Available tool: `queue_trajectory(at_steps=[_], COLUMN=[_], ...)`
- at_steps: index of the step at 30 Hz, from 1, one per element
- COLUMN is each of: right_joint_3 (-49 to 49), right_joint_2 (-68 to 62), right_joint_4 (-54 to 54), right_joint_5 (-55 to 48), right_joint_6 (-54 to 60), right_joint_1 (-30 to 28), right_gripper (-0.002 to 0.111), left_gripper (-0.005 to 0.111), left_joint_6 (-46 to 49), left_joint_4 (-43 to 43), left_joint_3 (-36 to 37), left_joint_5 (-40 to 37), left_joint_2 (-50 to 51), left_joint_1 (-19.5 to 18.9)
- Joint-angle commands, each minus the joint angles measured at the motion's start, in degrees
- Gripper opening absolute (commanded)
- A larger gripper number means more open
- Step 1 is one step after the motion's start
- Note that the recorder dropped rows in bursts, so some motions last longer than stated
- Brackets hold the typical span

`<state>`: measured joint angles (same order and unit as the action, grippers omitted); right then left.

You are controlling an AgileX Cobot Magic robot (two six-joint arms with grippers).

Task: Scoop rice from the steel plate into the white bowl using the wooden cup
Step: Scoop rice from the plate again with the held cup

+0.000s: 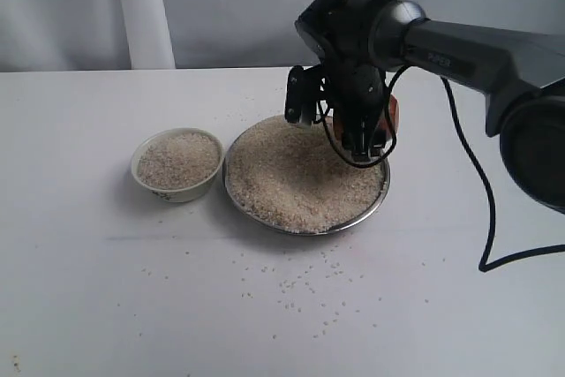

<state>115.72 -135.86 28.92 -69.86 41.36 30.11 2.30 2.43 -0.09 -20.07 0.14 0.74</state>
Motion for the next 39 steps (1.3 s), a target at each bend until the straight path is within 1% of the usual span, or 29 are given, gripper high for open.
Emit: queue_trajectory(at_steps=[1,15,22,25,35,39], right_joint_3=[0.04,0.04,0.04,0.04,0.04,0.04], right_joint_2=[-0.68,-5.87,-7.92,-8.66,-9.6,-9.6], right_joint_4=[2.62,3.28,2.49,1.53,-5.99,-7.52], right_joint_5=[-0.1,-0.1,0.96,1.13,10.27,12.03], right_joint_6=[1.46,1.86,1.96,1.96,1.85,1.85], right_joint_1=[-0.14,0.35,3.19,3.45,3.45,3.45], right_gripper=[0.0,0.0,0.0,0.0,0.0,0.0], left_gripper=[0.0,0.0,0.0,0.0,0.0,0.0], left_joint_6=[-0.22,-0.22,-0.22,-0.22,-0.22,-0.22], left_joint_4=[-0.02,-0.02,-0.02,-0.02,-0.02,-0.02], left_joint_3=[0.09,0.09,0.09,0.09,0.09,0.09], left_joint_5=[0.33,0.33,0.33,0.33,0.33,0.33], left_joint_2=[-0.14,-0.14,-0.14,-0.14,-0.14,-0.14], left_joint_1=[0.15,0.15,0.15,0.15,0.15,0.15])
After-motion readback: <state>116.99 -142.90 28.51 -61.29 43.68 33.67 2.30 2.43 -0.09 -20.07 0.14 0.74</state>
